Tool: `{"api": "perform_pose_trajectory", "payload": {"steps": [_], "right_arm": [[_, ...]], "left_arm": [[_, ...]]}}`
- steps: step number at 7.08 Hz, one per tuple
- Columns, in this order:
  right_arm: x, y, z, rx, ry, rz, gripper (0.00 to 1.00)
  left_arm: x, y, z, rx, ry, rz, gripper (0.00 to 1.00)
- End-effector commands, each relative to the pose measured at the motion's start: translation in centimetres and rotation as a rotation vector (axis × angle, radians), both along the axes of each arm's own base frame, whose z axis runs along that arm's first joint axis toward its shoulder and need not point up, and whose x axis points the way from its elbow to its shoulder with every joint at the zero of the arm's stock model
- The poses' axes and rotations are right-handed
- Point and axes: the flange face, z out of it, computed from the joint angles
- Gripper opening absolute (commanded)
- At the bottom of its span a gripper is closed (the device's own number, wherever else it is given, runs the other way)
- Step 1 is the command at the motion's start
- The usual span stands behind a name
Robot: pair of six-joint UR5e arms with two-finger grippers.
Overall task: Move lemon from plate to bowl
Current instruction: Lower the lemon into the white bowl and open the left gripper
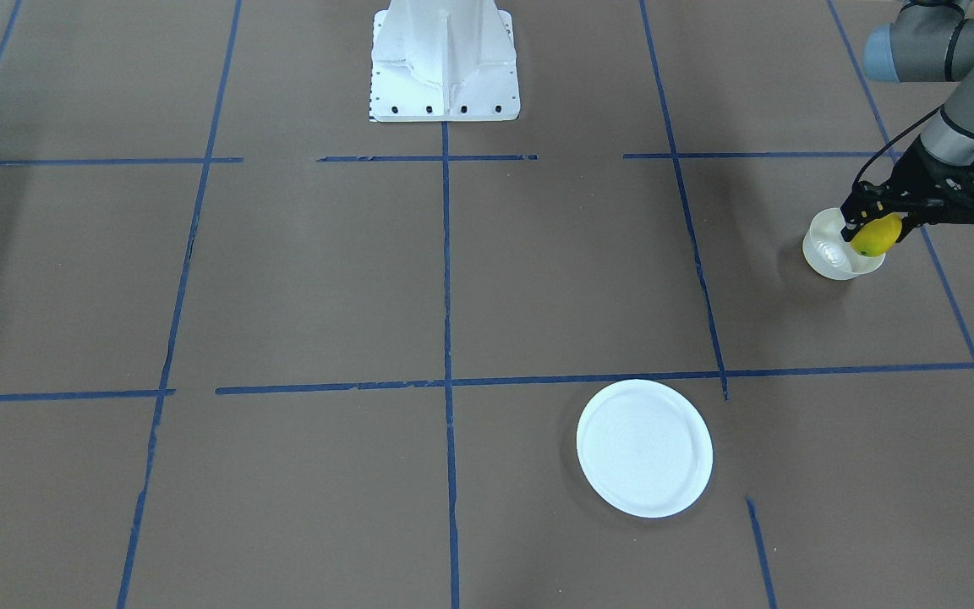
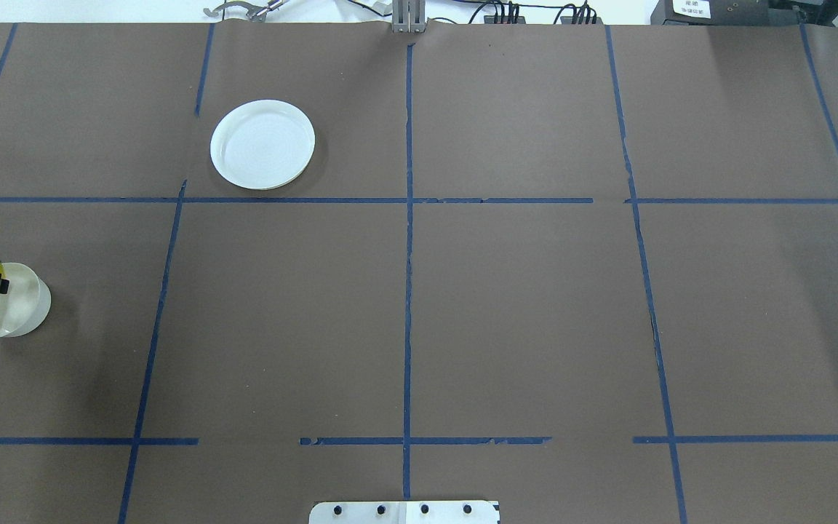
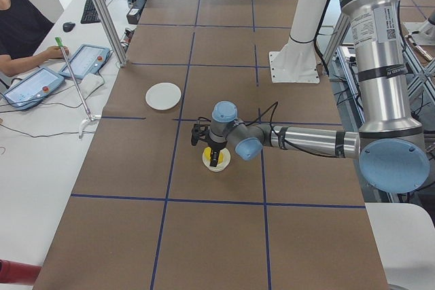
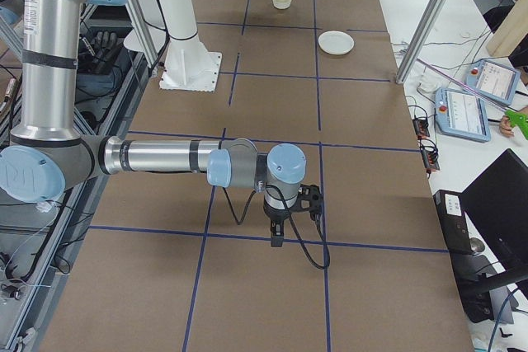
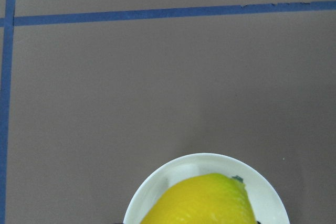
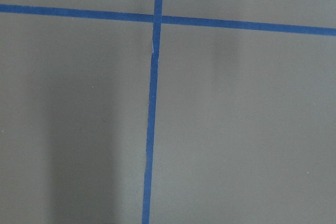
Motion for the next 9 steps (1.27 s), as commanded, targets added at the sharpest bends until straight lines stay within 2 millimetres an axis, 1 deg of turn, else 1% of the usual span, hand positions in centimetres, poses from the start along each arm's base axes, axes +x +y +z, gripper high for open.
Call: {"api": "perform_pose_trajectory", "payload": {"steps": [1,2,3,4,5,6,7,8,9], "right_arm": [[0.0,0.0,0.0,0.000,0.000,0.000,1.00],[0.0,0.0,0.0,0.000,0.000,0.000,1.00],[0.0,0.0,0.0,0.000,0.000,0.000,1.00],[0.0,0.0,0.0,0.000,0.000,0.000,1.00],[0.0,0.0,0.0,0.000,0.000,0.000,1.00],[0.0,0.0,0.0,0.000,0.000,0.000,1.00],[0.0,0.0,0.0,0.000,0.000,0.000,1.00],[0.0,0.0,0.0,0.000,0.000,0.000,1.00],[0.0,0.0,0.0,0.000,0.000,0.000,1.00]], "left_arm": [[0.1,0.0,0.0,0.002,0.003,0.009,1.00],[0.4,0.3,-0.2,-0.024,0.034,0.042,1.00],[0.7,0.5,-1.1,0.013,0.060,0.114,1.00],[0.4,0.6,-1.1,0.050,0.071,0.192,1.00],[-1.2,-0.4,-1.1,0.066,0.052,0.193,1.00],[-3.8,-2.3,-1.6,0.115,0.025,0.189,1.00],[-5.5,-4.4,-2.2,0.149,-0.016,0.221,1.00],[-8.9,-6.9,-3.2,0.154,-0.056,0.208,1.00],[-12.1,-8.3,-3.3,0.167,-0.095,0.232,1.00]]}}
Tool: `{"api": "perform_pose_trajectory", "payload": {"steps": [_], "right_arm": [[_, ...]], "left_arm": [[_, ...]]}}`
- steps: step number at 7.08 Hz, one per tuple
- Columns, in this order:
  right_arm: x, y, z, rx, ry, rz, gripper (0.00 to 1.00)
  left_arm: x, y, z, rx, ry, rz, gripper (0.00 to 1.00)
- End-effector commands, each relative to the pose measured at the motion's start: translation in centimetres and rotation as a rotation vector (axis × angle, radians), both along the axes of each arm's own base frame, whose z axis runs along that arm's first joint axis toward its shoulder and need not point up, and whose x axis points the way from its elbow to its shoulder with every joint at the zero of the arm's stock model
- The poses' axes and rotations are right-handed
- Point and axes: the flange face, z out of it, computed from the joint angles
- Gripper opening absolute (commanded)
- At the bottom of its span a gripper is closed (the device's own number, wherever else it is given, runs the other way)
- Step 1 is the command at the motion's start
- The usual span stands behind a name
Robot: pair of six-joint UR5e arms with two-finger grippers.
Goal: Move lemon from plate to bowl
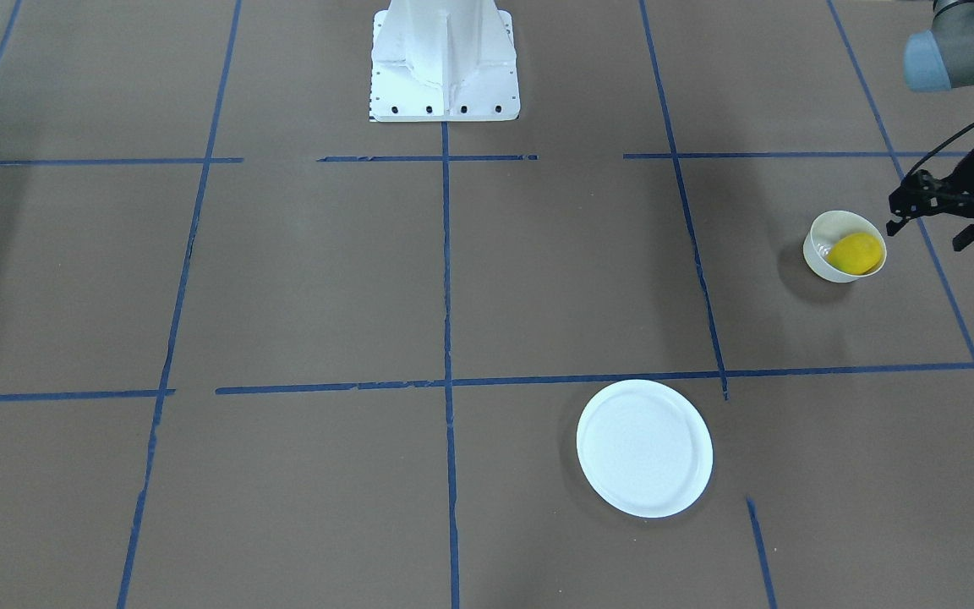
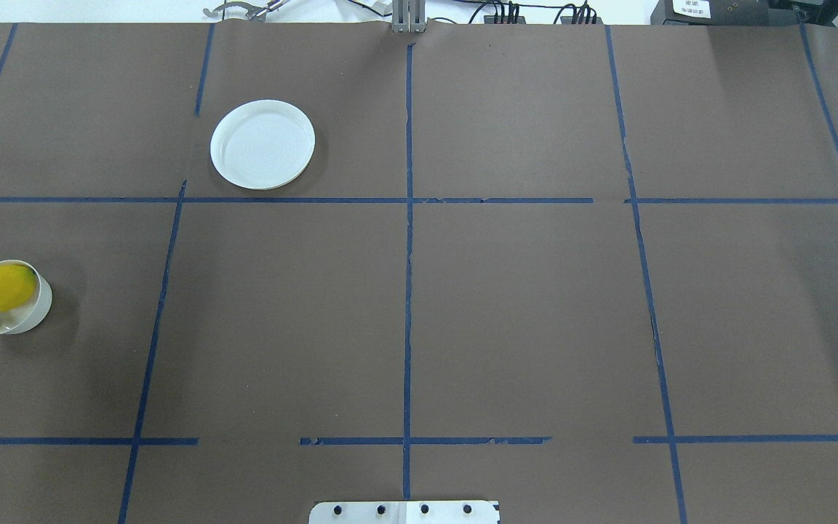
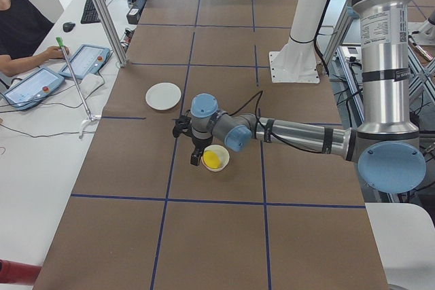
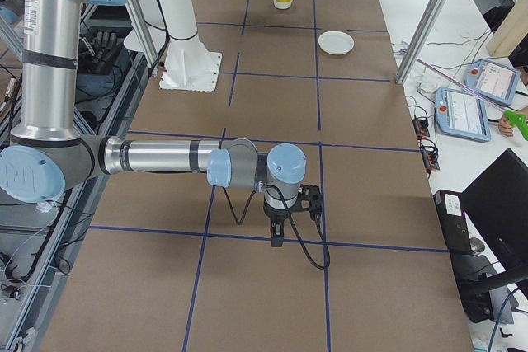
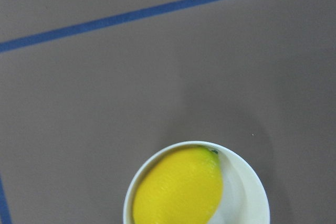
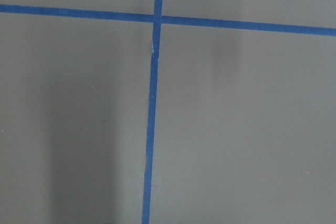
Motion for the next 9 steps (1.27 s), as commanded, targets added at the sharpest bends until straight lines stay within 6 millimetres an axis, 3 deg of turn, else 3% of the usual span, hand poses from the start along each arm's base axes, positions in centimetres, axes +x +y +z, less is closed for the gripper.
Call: {"api": "perform_pose_trajectory", "payload": {"steps": [1,2,3,4,5,7,9], "right_arm": [[0.0,0.0,0.0,0.000,0.000,0.000,1.00],[0.0,0.0,0.0,0.000,0.000,0.000,1.00],[0.0,0.0,0.0,0.000,0.000,0.000,1.00],[0.0,0.0,0.0,0.000,0.000,0.000,1.00],[0.0,0.0,0.0,0.000,0.000,0.000,1.00],[0.0,0.0,0.0,0.000,0.000,0.000,1.00],[0.0,0.0,0.0,0.000,0.000,0.000,1.00]], "left_arm": [[-8.0,-3.4,-0.5,0.012,-0.068,-0.012,1.00],[-11.4,-3.2,0.1,-0.023,-0.074,-0.062,1.00],[-13.5,-2.3,1.3,-0.085,-0.038,-0.096,1.00],[-14.2,-1.5,2.3,-0.122,-0.033,-0.107,1.00],[-16.4,-1.0,5.8,-0.194,-0.016,-0.150,1.00],[-17.6,1.3,7.5,-0.243,0.027,-0.175,1.00],[-17.7,1.2,7.7,-0.266,0.028,-0.185,1.00]]}}
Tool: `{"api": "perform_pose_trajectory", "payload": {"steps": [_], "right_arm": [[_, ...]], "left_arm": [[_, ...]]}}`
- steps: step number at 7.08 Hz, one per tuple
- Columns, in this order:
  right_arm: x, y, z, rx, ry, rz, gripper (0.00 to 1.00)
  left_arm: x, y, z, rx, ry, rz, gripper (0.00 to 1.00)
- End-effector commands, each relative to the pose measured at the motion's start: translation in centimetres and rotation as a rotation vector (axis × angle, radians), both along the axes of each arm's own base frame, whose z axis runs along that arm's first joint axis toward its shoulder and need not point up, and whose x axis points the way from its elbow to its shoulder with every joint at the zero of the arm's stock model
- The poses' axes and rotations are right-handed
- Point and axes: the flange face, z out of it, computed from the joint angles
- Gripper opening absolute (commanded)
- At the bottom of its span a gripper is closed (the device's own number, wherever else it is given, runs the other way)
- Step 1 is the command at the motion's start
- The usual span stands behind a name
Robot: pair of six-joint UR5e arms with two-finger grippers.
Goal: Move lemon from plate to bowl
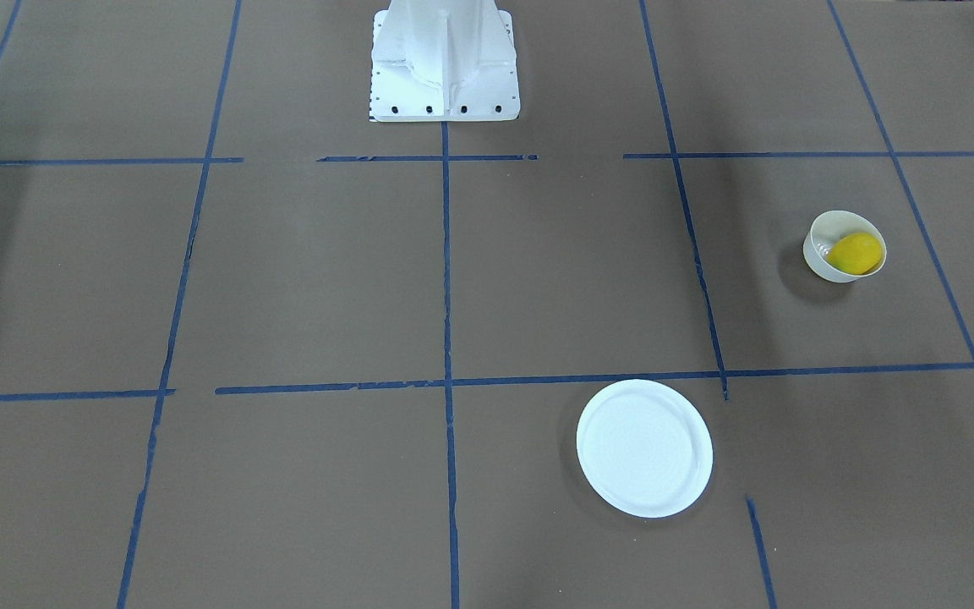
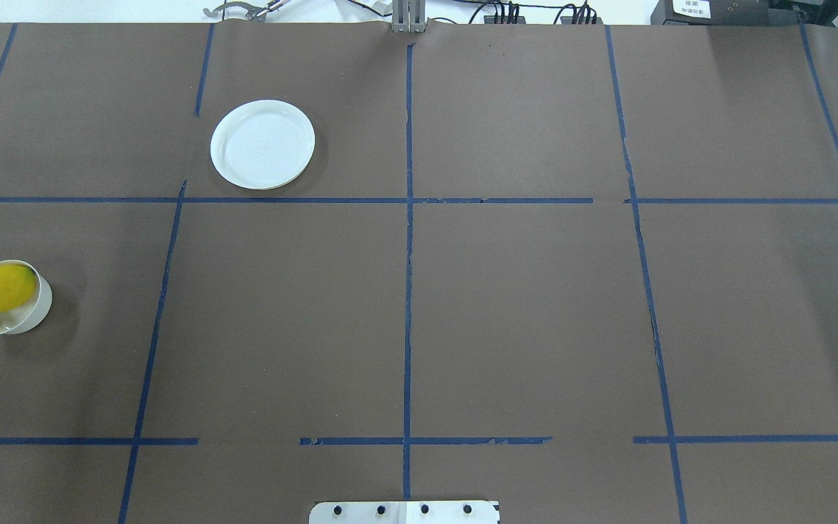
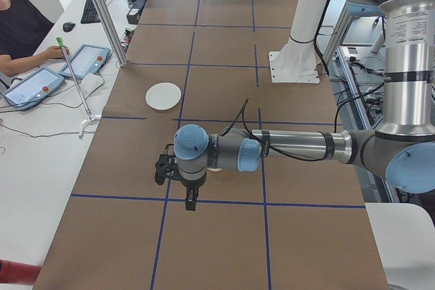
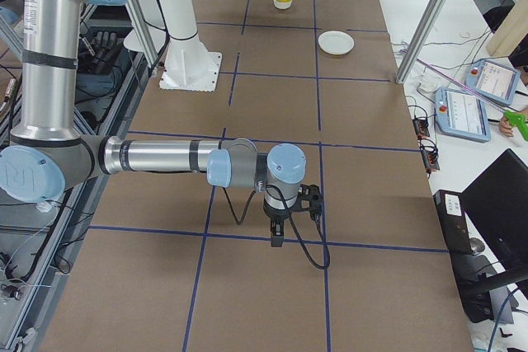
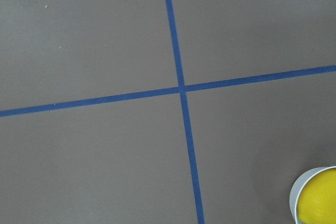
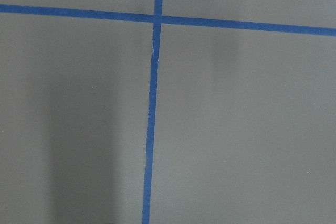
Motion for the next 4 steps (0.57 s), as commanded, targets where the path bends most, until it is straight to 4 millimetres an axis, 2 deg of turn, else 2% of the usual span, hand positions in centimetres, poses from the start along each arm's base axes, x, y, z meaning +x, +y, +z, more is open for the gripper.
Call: {"api": "perform_pose_trajectory", "payload": {"steps": [1,4], "right_arm": [[0.00,0.00,0.00,0.000,0.000,0.000,1.00],[0.00,0.00,0.00,0.000,0.000,0.000,1.00]], "left_arm": [[-0.14,0.30,0.28,-0.039,0.006,-0.010,1.00],[-0.13,0.45,0.05,-0.041,0.007,-0.008,1.00]]}}
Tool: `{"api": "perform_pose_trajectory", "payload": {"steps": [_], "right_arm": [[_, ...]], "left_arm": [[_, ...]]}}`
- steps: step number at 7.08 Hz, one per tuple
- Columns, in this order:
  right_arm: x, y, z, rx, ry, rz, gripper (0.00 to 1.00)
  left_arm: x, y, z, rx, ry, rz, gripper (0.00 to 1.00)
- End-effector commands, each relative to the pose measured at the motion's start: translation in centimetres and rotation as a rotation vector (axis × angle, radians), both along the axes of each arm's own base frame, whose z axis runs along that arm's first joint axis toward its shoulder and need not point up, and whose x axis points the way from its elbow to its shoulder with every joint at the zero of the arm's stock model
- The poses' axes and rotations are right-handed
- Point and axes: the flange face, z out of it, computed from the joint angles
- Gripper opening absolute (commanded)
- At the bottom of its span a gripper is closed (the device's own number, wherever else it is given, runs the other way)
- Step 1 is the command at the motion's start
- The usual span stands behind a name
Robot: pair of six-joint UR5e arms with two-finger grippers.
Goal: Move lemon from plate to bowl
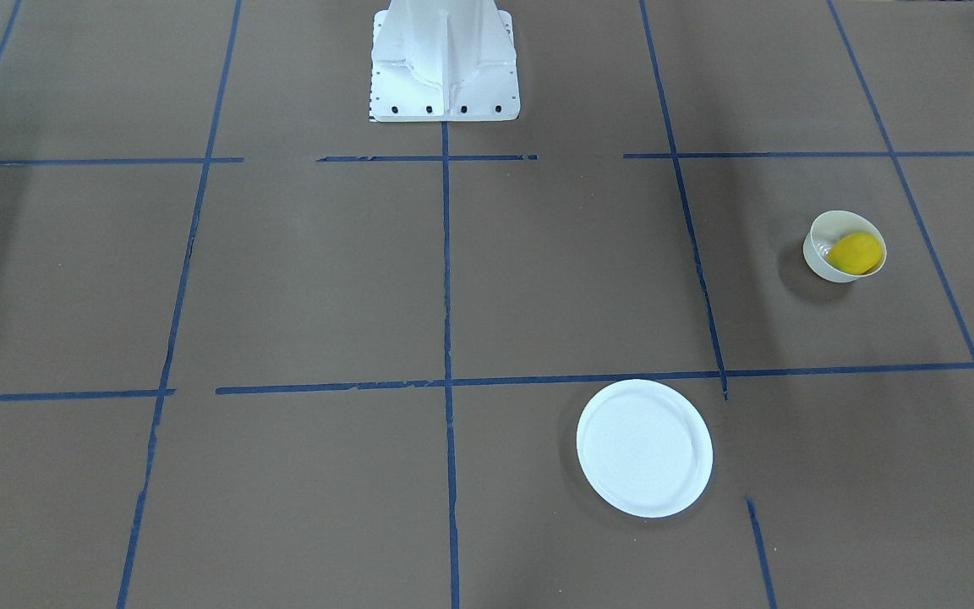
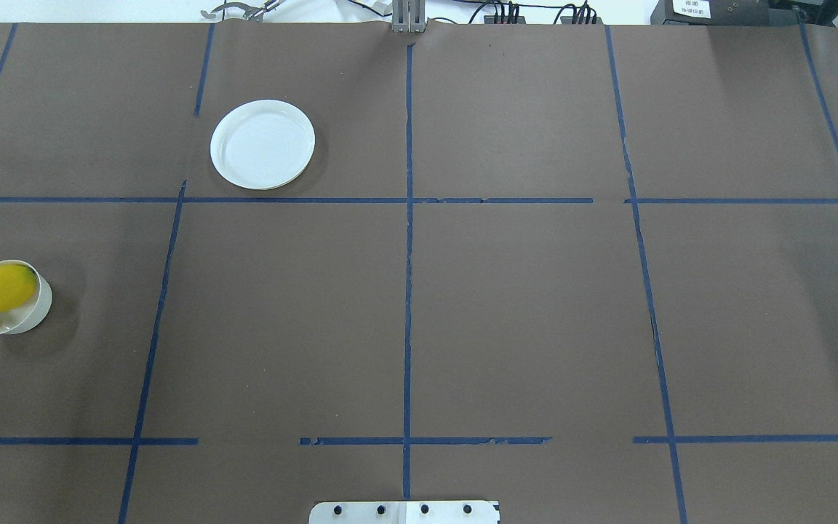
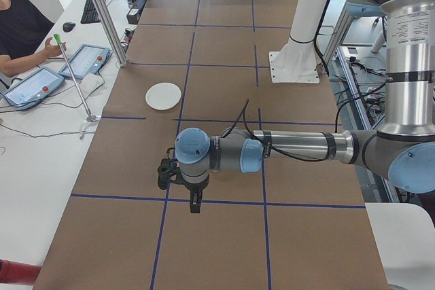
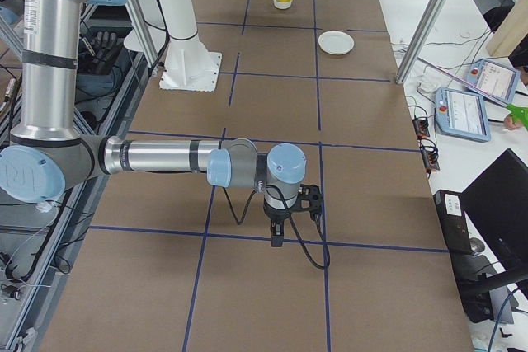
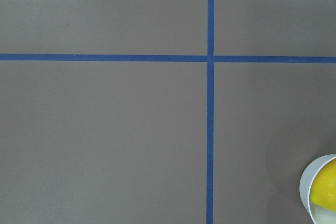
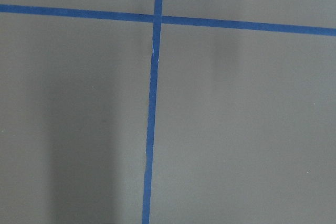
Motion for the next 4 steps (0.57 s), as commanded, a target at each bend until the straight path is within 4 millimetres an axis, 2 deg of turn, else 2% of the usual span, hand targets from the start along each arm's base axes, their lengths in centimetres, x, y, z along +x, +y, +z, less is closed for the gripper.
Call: {"api": "perform_pose_trajectory", "payload": {"steps": [1,4], "right_arm": [[0.00,0.00,0.00,0.000,0.000,0.000,1.00],[0.00,0.00,0.00,0.000,0.000,0.000,1.00]], "left_arm": [[0.10,0.08,-0.20,0.002,0.015,0.001,1.00],[0.15,-0.20,0.26,0.003,0.014,0.004,1.00]]}}
